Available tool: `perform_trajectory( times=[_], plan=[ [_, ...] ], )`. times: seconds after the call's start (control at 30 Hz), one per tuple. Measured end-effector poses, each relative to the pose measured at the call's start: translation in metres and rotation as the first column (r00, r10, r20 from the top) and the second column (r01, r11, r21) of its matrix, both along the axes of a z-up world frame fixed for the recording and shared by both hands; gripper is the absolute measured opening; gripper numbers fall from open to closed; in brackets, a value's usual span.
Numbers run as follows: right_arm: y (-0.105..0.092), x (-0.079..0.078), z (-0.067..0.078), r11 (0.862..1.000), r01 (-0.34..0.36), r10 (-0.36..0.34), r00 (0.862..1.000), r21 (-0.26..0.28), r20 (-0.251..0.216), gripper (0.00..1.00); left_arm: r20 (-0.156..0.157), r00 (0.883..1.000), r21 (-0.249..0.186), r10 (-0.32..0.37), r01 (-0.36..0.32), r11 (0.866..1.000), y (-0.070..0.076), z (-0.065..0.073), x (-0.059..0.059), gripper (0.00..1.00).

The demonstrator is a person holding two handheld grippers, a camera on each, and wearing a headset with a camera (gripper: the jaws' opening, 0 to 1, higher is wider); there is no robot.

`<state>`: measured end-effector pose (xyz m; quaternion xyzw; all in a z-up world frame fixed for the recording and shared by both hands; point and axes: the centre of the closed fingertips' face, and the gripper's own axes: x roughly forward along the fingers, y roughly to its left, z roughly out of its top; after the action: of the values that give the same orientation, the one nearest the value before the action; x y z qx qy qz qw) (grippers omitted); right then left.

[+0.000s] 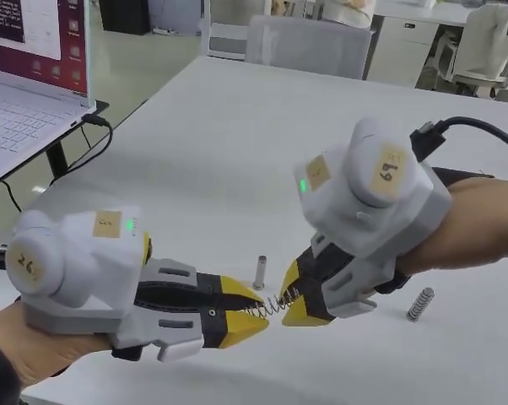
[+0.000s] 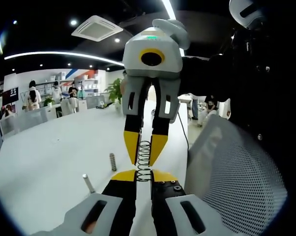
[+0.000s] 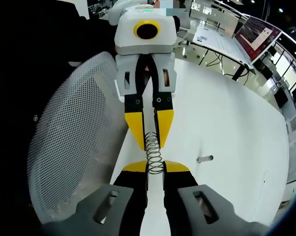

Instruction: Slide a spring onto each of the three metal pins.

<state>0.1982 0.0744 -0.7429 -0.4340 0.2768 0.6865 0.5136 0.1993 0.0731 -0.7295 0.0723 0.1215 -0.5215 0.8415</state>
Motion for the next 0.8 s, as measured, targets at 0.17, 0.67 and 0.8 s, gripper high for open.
perform_trajectory(
  times=[0.17, 0.67, 0.8],
  plan=[
    [0.004, -0.004, 0.006, 1.000, -0.007, 0.007, 1.000, 0.004, -0.014, 0.09, 0.002, 1.000, 0.014, -0.006, 0.006, 1.000, -0.001, -0.002, -0.001, 0.02],
    [0.012, -0.014, 0.014, 0.999, -0.036, 0.036, 0.999, -0.006, -0.020, 0.09, -0.002, 1.000, 0.019, -0.024, 0.024, 1.000, -0.004, -0.005, -0.003, 0.02],
    [0.013, -0.016, 0.015, 0.999, -0.045, 0.045, 0.999, -0.014, -0.015, 0.09, -0.004, 1.000, 0.020, -0.028, 0.028, 0.999, -0.004, -0.006, -0.004, 0.02]
  ],
)
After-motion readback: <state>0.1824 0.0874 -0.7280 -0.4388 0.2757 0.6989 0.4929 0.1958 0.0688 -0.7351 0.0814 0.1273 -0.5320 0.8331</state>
